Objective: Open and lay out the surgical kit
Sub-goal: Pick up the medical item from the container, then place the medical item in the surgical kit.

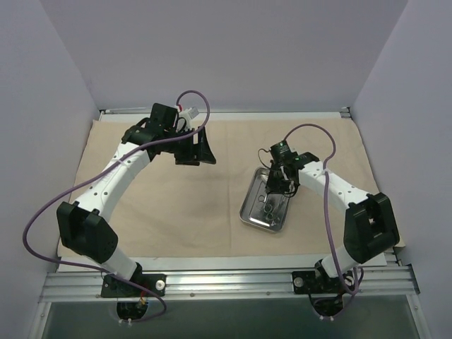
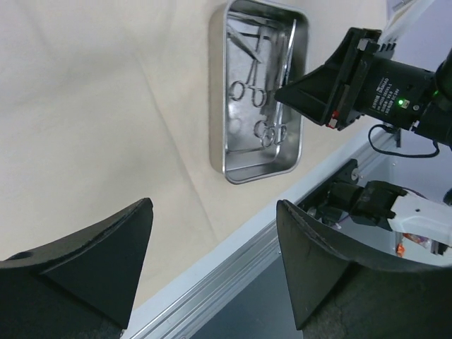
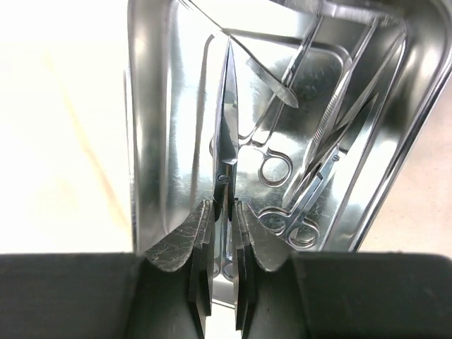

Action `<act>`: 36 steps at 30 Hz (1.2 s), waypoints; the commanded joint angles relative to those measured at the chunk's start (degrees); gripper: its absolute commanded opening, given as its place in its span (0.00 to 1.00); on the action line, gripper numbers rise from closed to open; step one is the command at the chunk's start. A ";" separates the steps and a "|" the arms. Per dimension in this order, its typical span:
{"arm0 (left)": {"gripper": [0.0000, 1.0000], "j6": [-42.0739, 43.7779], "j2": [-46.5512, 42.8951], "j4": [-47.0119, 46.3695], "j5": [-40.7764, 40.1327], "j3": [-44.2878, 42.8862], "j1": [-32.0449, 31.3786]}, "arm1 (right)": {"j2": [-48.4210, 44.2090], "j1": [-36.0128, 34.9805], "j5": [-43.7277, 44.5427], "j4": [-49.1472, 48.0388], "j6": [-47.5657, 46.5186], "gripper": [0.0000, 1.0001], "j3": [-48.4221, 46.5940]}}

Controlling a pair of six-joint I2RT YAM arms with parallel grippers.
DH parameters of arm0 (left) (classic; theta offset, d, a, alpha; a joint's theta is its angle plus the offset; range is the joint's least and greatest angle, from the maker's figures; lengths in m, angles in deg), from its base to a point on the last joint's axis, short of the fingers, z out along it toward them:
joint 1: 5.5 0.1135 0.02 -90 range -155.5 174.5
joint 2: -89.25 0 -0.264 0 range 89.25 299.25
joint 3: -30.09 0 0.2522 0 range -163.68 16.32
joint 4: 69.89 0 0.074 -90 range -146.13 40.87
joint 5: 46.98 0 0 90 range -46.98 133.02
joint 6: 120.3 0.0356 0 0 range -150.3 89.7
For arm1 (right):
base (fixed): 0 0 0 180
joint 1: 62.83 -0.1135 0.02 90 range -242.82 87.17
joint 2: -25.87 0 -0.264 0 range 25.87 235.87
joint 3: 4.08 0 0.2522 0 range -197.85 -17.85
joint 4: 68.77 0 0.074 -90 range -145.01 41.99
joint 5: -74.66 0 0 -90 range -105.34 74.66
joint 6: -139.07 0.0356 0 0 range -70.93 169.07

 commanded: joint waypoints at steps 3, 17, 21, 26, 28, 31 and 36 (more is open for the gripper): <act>0.81 -3.47 -0.01 -11.37 10.61 2.23 -1.23 | -3.58 0.95 -3.78 -0.18 -2.24 0.00 -2.63; 0.82 -8.84 3.15 -21.95 11.86 5.84 -10.46 | -2.53 0.69 -12.22 0.17 -1.98 0.00 -15.82; 0.80 -8.93 3.94 -22.30 12.04 6.37 -10.64 | -2.35 0.69 -13.36 0.17 -1.63 0.00 -17.66; 0.75 -9.11 5.17 -23.53 12.39 6.81 -10.90 | -1.92 0.69 -14.85 0.34 -1.45 0.00 -19.51; 0.73 -9.02 6.05 -23.45 12.30 6.46 -11.08 | -1.74 0.69 -15.12 0.43 -1.45 0.00 -19.95; 0.71 -9.02 6.75 -23.62 12.56 6.54 -11.08 | -1.39 0.78 -15.65 0.61 -1.54 0.00 -20.92; 0.60 -9.72 7.63 -24.85 13.44 6.63 -11.25 | -0.77 0.78 -16.35 0.52 -1.71 0.00 -21.71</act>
